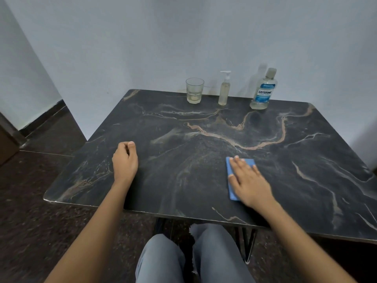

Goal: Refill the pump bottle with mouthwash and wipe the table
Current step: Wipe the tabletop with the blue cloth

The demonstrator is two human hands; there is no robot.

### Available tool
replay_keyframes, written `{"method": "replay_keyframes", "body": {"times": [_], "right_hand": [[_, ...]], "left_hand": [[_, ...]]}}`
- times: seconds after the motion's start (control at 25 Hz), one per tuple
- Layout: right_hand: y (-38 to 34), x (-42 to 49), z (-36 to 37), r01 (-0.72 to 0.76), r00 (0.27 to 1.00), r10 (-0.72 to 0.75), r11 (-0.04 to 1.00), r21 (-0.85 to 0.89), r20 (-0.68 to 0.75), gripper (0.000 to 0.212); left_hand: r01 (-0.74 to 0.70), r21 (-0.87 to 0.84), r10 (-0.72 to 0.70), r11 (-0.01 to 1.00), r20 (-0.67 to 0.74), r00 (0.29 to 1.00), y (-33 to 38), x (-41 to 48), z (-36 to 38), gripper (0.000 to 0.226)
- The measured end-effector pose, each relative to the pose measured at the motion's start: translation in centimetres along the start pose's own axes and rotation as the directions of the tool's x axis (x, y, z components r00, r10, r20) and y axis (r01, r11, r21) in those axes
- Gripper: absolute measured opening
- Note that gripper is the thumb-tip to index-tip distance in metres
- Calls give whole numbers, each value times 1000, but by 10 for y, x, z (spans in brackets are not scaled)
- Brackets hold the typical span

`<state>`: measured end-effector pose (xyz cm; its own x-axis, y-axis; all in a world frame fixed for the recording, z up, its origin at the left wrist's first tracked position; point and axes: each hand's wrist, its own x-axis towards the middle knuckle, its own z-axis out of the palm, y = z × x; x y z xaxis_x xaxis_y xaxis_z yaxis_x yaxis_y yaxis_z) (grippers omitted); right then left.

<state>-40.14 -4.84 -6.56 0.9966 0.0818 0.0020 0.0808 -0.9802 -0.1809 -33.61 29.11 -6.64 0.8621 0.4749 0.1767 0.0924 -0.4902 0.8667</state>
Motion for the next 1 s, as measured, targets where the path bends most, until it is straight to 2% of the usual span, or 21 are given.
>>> {"method": "replay_keyframes", "body": {"times": [0.12,0.2,0.32,0.56,0.72,1.0], "right_hand": [[34,47,-6,-195,981,196,980,30,-17,58],[42,83,-7,-295,954,297,954,45,-36,57],[31,144,-6,-361,931,363,931,57,-36,59],[-28,239,13,-337,940,339,941,40,-49,59],[-77,292,26,-285,958,285,958,21,-41,60],[-173,361,49,-227,972,231,972,65,-47,62]], "left_hand": [[-27,18,27,999,17,999,-4,18,4,30],[-20,16,19,1000,27,999,-4,32,5,29],[-15,34,14,999,34,999,-7,65,6,30],[-53,147,56,988,-15,998,-28,133,6,38],[-51,160,64,986,-82,995,-36,143,16,39],[-40,127,54,991,-114,992,-43,149,20,38]]}}
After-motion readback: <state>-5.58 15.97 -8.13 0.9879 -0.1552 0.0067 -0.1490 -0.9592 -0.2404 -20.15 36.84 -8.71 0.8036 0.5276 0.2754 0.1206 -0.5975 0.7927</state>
